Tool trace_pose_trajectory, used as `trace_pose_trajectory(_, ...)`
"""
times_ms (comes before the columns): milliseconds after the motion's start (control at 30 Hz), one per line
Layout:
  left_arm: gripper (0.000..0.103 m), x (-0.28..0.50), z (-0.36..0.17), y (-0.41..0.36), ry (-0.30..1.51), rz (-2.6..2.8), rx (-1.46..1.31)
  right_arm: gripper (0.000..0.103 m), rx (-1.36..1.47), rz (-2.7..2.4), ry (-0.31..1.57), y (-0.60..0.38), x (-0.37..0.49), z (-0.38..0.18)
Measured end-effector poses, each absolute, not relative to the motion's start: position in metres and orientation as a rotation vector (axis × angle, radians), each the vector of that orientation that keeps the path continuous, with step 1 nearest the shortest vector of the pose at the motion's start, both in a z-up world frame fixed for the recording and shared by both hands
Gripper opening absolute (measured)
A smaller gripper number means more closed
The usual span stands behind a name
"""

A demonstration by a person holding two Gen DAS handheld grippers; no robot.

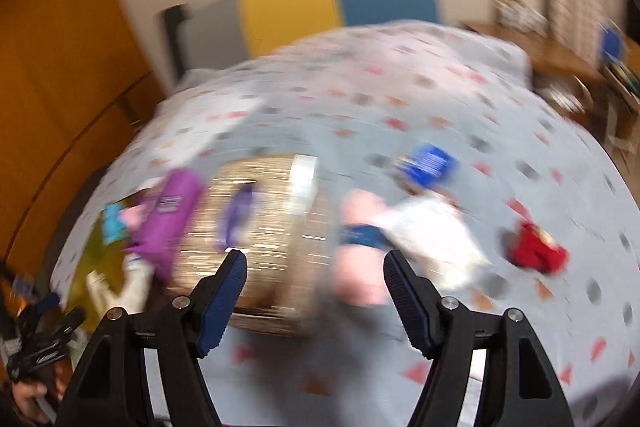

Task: Organize soft objects
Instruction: 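Move both grippers from the tray toward the items beside the gold tissue box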

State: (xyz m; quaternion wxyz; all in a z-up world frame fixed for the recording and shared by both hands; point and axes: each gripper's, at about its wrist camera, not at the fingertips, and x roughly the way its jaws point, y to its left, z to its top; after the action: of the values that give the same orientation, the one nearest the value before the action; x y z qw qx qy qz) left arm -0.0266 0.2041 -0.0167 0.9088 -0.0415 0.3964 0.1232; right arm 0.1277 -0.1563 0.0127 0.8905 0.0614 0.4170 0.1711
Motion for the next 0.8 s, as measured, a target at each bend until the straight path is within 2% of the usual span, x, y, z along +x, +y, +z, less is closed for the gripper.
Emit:
trace_pose_trajectory(67, 0.103, -0.024, -0.017, 0.198, 0.823, 0.244, -0.074, 0.070, 0.147, 0.303, 0.912, -0.177, 0.136, 0.000)
trace_pose_trajectory(233, 0.103, -0.020, -0.018, 0.188, 0.832, 0.228, -0.051, 0.055, 0.184, 0.303, 1.030, -0.192, 0.161, -0.031)
trace_pose_trajectory(467, 0.103, -0.016, -0.020, 0.180, 0.850, 0.221, -0.030, 0.055, 0.377, 0.364, 1.165, -0.186, 0.207, -0.069)
trace_pose_trajectory(800, 0.103, -0.013, -0.025, 0.183, 0.864, 0.230, -0.026, 0.053, 0.347, 0.410, 1.241, -0.157, 0.236, -0.103)
